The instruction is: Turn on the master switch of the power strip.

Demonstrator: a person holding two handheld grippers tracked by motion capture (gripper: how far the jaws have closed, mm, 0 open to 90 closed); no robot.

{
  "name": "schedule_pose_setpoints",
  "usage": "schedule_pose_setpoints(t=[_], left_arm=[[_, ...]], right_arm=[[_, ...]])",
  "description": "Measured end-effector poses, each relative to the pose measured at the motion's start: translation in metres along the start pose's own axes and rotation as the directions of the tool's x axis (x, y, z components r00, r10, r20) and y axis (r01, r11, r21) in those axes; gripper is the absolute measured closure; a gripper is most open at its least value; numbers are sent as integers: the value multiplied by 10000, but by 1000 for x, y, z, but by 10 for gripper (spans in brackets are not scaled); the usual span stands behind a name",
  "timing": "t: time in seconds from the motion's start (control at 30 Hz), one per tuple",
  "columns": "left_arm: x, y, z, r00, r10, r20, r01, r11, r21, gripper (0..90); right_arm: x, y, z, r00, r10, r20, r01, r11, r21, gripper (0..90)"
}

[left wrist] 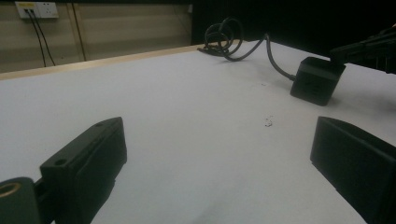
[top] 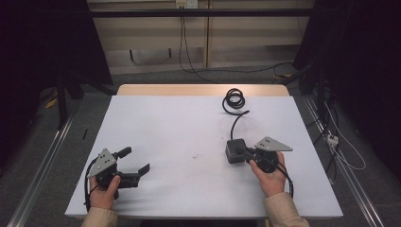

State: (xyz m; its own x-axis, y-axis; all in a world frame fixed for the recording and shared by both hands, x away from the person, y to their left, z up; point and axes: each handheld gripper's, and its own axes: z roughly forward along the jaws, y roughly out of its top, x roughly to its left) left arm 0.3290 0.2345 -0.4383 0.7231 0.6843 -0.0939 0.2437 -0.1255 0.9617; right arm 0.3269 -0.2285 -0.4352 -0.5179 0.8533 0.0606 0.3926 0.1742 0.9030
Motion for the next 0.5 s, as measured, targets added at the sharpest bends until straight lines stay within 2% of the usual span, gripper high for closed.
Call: schedule_pose_setpoints(t=[0.5], left_arm=[[0,0,0,10000,15,-9,-15,10000,24,34]], right_arm=[[0,-1,0,10000,59,-9,-59,10000,-49,900]])
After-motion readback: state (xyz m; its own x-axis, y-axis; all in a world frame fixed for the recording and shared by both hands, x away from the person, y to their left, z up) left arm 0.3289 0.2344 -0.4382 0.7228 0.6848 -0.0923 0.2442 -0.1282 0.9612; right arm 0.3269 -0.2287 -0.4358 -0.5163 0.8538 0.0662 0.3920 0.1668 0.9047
